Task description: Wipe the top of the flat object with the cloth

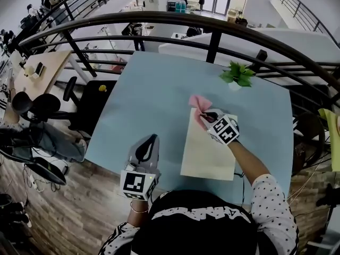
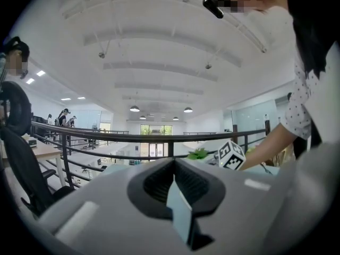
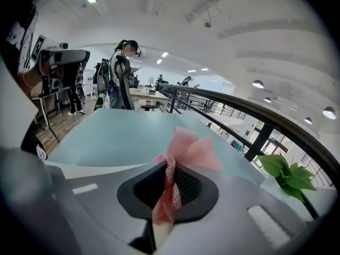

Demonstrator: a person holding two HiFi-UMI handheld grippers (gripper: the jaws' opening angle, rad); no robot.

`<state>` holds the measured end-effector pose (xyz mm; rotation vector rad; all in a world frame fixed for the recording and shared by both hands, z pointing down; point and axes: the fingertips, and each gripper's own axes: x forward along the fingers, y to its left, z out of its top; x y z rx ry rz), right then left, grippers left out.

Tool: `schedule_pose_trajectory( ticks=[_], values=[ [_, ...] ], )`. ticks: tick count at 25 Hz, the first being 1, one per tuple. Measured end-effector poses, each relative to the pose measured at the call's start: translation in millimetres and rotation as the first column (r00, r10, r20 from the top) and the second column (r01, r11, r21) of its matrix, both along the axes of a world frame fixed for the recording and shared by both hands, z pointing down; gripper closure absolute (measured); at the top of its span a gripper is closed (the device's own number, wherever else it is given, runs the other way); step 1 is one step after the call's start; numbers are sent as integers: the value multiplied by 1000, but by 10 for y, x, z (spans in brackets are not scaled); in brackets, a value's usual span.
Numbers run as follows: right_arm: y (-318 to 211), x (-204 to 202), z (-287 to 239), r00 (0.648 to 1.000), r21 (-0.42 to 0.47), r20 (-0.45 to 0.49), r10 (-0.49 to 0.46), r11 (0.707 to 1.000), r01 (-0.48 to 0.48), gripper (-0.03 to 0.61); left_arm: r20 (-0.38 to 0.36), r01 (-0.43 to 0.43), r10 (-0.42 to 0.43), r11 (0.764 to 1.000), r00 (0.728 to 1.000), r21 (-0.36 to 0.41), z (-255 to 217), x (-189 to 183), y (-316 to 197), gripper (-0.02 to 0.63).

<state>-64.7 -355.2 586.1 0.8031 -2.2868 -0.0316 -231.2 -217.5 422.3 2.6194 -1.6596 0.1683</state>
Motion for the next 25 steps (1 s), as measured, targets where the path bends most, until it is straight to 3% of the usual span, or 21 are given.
schedule_pose_trajectory(
  ticks=[6, 12, 25],
  values=[
    [-26, -17, 289, 995, -35, -103, -17, 999, 14, 551, -13, -29, 29, 1000, 1000, -4, 47, 12, -126, 614],
    [-37, -54, 378, 993, -69, -118, -15, 998, 6, 552, -34, -50, 50, 999, 998, -4, 62, 43, -224, 614],
    [96, -113, 395, 989, -20, -146, -7, 1000, 4, 572, -32, -86, 85, 996, 996, -32, 174, 58, -238, 614]
  ],
)
